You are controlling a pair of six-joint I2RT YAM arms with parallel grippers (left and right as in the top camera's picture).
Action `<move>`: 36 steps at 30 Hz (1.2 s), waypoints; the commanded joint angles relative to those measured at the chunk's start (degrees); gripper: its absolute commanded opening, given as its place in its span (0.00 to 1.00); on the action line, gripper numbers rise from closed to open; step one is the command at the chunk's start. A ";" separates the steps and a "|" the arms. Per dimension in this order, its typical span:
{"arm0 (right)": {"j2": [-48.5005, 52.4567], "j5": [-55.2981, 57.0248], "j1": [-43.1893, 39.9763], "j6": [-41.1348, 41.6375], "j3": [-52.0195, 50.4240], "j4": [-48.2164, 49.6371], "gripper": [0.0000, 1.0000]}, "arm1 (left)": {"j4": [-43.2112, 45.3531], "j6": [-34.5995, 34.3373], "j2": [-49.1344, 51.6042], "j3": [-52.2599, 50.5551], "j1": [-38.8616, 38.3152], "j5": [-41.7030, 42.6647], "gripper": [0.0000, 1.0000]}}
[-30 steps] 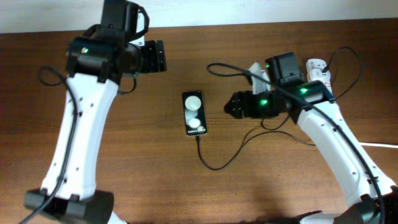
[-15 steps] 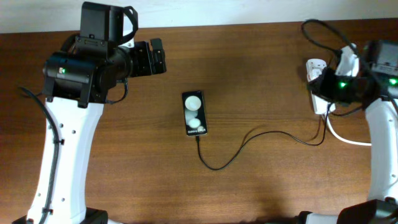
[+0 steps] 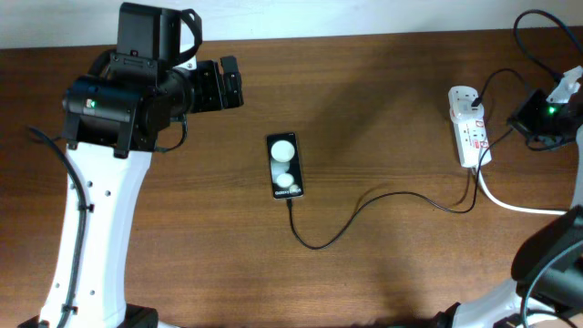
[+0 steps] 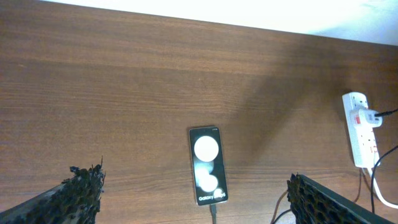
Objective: Plug charger to phone and switch on socket
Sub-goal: 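Release the phone and move the right gripper to the power strip, then press the orange switch beside the adapter with the right gripper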
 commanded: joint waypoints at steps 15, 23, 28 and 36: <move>14.34 3.04 0.37 -0.81 0.92 15.04 0.04 | -0.04 -0.13 -0.33 0.46 0.33 -0.61 0.99; 17.07 3.23 2.82 -0.81 0.55 17.68 0.04 | -0.04 -0.13 -0.33 0.46 0.33 -0.61 0.99; 18.53 3.69 3.56 -0.37 0.42 18.84 0.04 | -0.04 -0.13 -0.33 0.46 0.33 -0.61 0.99; 21.42 3.65 3.82 1.18 0.31 20.11 0.04 | -0.07 -0.13 -0.33 0.46 0.33 -0.61 0.99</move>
